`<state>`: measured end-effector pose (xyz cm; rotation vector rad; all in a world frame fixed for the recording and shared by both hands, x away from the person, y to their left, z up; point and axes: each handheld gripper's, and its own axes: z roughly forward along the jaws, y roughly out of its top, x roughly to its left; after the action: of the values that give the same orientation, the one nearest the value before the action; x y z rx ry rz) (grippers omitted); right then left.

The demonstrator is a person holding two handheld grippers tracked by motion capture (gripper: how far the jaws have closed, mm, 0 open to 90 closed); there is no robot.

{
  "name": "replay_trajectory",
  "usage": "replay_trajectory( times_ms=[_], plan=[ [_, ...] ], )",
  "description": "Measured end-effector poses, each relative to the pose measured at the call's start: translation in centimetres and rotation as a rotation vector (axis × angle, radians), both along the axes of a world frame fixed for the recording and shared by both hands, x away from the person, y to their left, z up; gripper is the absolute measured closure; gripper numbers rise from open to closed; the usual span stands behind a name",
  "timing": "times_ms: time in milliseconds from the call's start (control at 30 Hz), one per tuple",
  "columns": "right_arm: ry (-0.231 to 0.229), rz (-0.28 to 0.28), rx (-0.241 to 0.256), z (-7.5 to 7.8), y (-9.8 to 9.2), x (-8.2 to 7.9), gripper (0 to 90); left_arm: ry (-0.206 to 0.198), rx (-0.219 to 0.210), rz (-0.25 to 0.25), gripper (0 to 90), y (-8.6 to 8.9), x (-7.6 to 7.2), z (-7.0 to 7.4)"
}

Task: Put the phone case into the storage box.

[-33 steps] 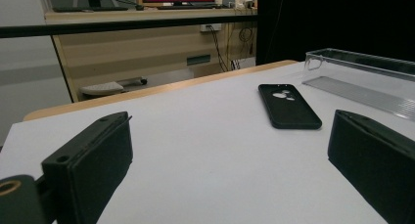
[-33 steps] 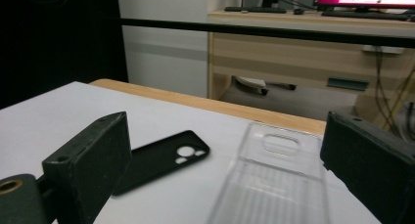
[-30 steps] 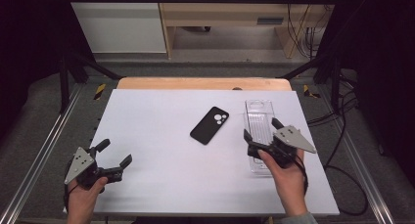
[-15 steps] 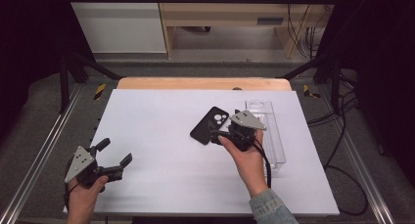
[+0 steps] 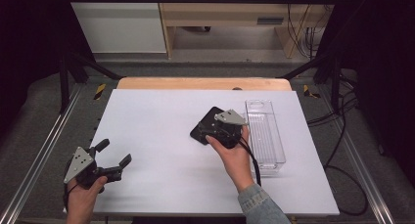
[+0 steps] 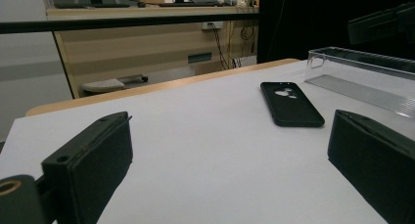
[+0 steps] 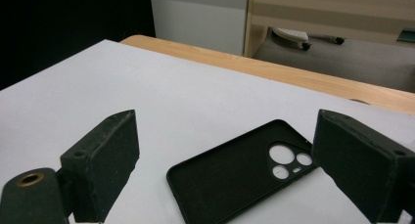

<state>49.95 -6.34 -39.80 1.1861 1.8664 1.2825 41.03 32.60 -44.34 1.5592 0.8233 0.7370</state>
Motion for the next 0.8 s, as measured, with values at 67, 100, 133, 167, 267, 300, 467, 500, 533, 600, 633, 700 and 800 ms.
replay_trajectory(
  times_ms=[67,100,133,167,267,300,467,500,533,600,633,700,800],
  plan=[
    [0.016,0.000,-0.011,-0.5,0.4,0.5,10.9,-0.001,-0.002,0.000,3.0,0.0,0.1,0.0],
    [0.016,0.000,-0.011,-0.5,0.4,0.5,10.9,0.000,-0.001,-0.001,3.0,0.0,0.1,0.0],
    [0.027,-0.001,-0.013,-0.7,0.6,0.7,11.1,0.001,0.000,-0.003,3.0,-0.1,0.2,0.0],
    [0.035,-0.001,-0.016,-0.9,0.6,0.8,11.2,0.002,0.003,-0.003,3.0,-0.2,0.2,0.0],
    [0.063,-0.004,-0.030,-1.6,1.0,1.3,13.1,0.002,0.011,-0.010,3.0,-0.5,0.3,0.1],
    [0.063,-0.004,-0.030,-1.6,1.0,1.3,13.1,0.002,0.013,-0.011,3.0,-0.6,0.3,0.1],
    [0.095,-0.001,-0.031,-2.1,1.3,1.7,19.4,0.006,0.018,-0.015,3.0,-0.7,0.3,0.0],
    [0.105,0.003,-0.033,-2.2,1.4,1.7,20.6,0.006,0.019,-0.015,2.9,-0.7,0.3,0.0],
    [0.114,0.007,-0.034,-2.4,1.5,1.8,22.4,0.005,0.018,-0.015,3.0,-0.7,0.3,0.0],
    [0.124,0.016,-0.040,-2.6,1.7,1.9,23.7,0.005,0.018,-0.015,3.0,-0.6,0.3,0.0],
    [0.129,0.016,-0.043,-2.8,1.9,1.9,23.9,0.005,0.018,-0.015,3.0,-0.6,0.3,0.0],
    [0.137,0.023,-0.049,-3.0,2.1,2.0,25.1,0.007,0.018,-0.013,2.9,-0.6,0.3,0.0],
    [0.148,0.035,-0.063,-3.4,2.4,2.0,24.8,0.009,0.019,-0.014,3.0,-0.6,0.3,0.0]
  ],
)
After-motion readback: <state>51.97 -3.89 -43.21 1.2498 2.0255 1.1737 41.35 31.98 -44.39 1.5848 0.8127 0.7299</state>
